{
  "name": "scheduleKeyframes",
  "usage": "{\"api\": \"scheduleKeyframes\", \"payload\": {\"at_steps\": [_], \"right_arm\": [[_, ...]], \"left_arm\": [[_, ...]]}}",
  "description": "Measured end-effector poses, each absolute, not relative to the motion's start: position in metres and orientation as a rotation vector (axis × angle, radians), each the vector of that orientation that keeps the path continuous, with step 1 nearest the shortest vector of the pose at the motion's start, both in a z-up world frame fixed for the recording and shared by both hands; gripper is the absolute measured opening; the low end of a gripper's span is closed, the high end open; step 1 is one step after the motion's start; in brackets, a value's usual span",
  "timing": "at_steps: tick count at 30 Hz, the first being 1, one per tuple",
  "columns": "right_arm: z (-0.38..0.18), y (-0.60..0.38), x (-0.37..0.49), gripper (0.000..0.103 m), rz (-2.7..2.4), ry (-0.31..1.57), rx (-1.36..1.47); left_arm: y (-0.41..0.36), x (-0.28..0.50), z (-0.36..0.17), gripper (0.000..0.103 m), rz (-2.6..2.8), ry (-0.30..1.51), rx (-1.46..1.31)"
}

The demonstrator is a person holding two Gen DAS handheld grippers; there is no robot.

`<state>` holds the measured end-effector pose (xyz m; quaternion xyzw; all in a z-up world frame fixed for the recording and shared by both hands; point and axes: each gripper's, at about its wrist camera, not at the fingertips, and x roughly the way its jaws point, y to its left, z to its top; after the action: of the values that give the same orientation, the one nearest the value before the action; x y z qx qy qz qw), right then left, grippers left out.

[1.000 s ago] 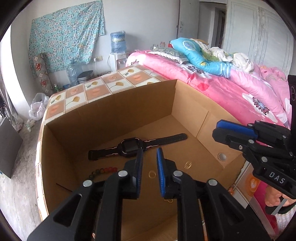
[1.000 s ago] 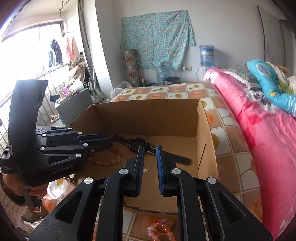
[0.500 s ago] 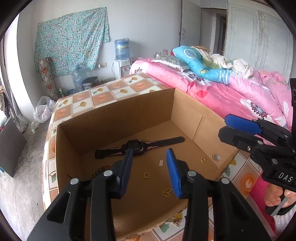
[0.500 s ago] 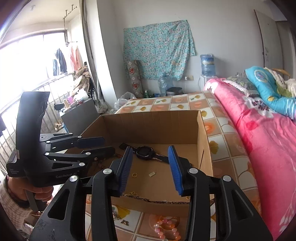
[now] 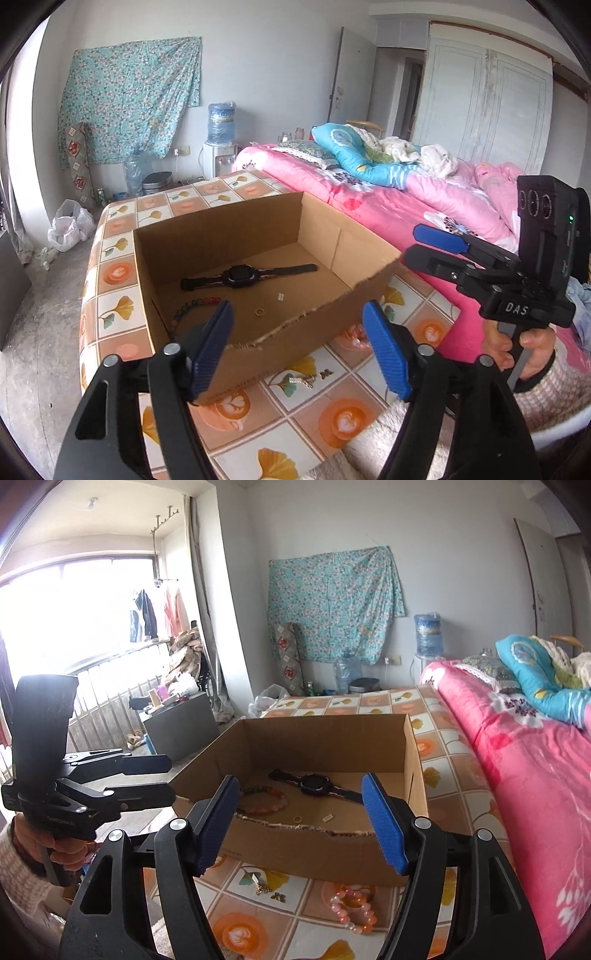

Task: Organize jewelry
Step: 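Move both grippers back toward the remaining charms and pink bracelet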

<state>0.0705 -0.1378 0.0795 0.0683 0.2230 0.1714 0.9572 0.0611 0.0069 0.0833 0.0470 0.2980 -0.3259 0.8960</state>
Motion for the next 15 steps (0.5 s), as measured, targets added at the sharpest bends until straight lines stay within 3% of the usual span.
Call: {"api": "scheduleKeyframes", "payload": {"at_steps": [5,15], "right_arm": [[0.059,-0.145,0.05,0.07,0.352,0.519,0.157],[0.02,-0.128,0.054,0.07,0.334,0.688,0.162]], "left_arm": [[0.012,0.032,0.063,0.084,-0.696,0.676,0.097],[-0.004,0.053,-0.013,0.085,-0.464,0.917,0.123]]}}
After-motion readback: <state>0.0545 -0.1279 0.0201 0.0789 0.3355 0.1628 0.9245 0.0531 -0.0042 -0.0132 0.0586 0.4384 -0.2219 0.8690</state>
